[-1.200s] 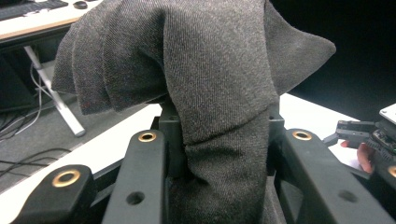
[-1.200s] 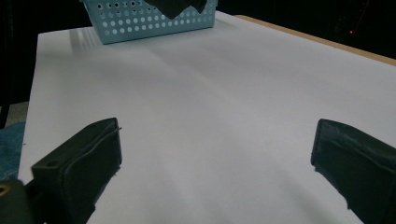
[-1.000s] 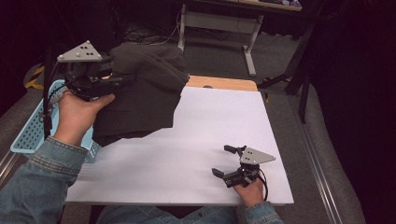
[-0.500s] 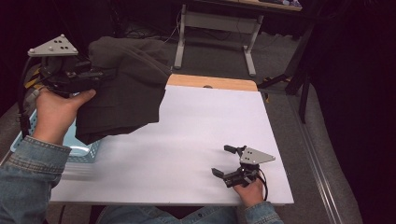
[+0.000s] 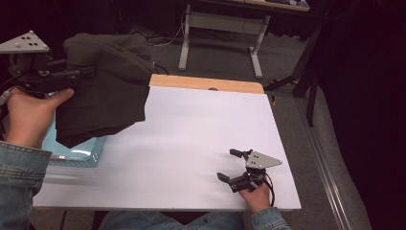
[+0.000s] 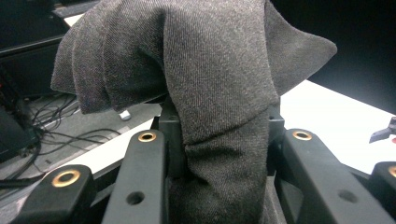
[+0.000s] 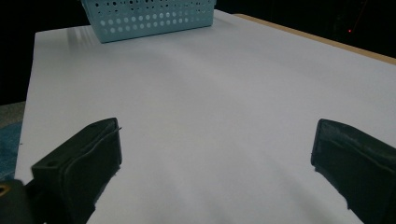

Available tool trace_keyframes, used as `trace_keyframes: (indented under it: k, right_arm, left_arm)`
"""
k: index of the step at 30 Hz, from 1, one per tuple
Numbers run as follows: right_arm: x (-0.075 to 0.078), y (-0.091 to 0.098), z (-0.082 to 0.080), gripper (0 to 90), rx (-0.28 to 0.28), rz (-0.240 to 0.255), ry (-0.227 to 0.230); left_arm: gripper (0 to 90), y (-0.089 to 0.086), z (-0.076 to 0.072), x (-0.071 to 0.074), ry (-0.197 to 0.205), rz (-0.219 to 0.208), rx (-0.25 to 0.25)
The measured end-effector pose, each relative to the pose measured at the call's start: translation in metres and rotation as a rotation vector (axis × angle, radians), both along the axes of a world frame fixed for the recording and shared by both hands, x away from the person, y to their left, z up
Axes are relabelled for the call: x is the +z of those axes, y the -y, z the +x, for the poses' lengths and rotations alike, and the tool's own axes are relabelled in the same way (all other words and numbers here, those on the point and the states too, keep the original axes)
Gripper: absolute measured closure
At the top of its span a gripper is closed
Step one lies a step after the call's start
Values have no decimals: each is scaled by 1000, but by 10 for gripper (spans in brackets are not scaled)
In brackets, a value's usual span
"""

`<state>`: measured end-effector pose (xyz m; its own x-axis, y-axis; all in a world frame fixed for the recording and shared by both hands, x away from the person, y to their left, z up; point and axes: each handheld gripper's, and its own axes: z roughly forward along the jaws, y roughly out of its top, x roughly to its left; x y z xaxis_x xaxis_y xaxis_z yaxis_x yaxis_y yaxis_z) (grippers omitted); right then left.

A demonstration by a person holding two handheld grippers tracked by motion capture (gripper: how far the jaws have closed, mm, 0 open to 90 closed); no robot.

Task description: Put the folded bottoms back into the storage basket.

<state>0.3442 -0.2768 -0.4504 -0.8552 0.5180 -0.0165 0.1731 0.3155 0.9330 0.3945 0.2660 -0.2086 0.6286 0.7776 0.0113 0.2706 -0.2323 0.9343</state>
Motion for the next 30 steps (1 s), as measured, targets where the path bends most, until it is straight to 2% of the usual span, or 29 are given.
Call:
trace_keyframes:
  k: [8, 15, 23, 30]
  right_arm:
    - [0, 0, 0, 21, -1, -4, -2]
    - [0, -1, 0, 21, -3, -6, -4]
    - [0, -1, 0, 21, -6, -11, -6]
    - [-1, -2, 0, 21, -3, -17, -9]
  left_arm:
    - [656, -22, -6, 1, -1, -1, 30]
    - [656, -37, -10, -3, -18, 19, 44]
    - [656, -54, -11, -14, -49, 34, 63]
    - [655, -69, -8, -24, -87, 51, 53]
